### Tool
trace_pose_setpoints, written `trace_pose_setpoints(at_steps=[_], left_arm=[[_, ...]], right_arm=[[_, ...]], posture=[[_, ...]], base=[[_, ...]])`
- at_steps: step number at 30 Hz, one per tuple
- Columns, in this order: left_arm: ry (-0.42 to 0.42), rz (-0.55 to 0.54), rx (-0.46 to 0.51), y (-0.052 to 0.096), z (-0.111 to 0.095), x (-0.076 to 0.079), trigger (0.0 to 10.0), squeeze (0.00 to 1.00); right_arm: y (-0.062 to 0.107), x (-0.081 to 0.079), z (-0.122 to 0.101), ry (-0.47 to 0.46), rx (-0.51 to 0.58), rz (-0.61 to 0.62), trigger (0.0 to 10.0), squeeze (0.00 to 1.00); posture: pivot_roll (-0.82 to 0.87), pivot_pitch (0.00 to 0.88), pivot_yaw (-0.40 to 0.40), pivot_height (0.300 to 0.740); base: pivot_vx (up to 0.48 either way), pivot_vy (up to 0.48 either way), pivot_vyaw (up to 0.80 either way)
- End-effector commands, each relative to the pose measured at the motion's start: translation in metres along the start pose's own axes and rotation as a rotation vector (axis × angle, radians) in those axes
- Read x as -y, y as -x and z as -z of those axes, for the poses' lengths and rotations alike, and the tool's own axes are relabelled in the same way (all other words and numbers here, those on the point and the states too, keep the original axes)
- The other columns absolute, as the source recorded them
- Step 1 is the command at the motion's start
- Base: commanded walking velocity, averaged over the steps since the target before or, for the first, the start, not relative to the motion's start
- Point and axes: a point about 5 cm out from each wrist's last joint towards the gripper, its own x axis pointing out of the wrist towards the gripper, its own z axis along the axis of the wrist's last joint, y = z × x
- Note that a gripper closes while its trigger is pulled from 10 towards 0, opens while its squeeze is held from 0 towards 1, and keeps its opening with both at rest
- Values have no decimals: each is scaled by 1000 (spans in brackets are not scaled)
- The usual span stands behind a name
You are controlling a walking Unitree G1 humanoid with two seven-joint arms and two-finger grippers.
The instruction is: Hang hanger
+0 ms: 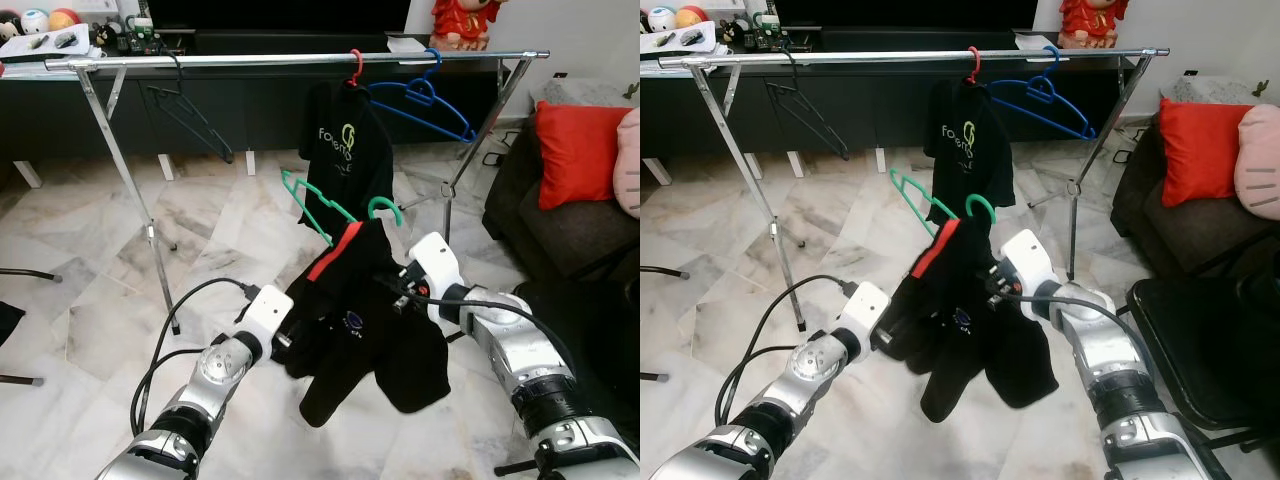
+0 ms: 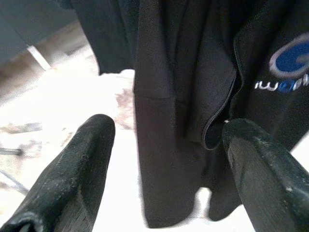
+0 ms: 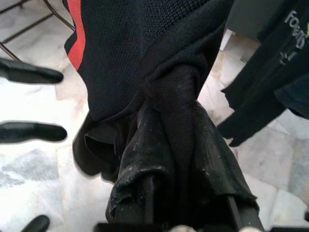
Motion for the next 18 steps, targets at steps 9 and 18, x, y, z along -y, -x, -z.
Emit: trace_pose_setpoints(at_steps=[9, 18], left_arm=[[-63, 31, 7, -4, -3, 15, 10000, 0], [-150, -26, 32, -6, -8, 14, 10000, 0]], right_arm=[[-17, -26, -44, 32, 107, -79, 0, 0], [-20, -39, -58, 50, 125, -119, 0, 0]], posture=[[-37, 171, -102, 740], [-37, 163, -106, 740]], base=[[0, 0, 0], [0, 0, 0]])
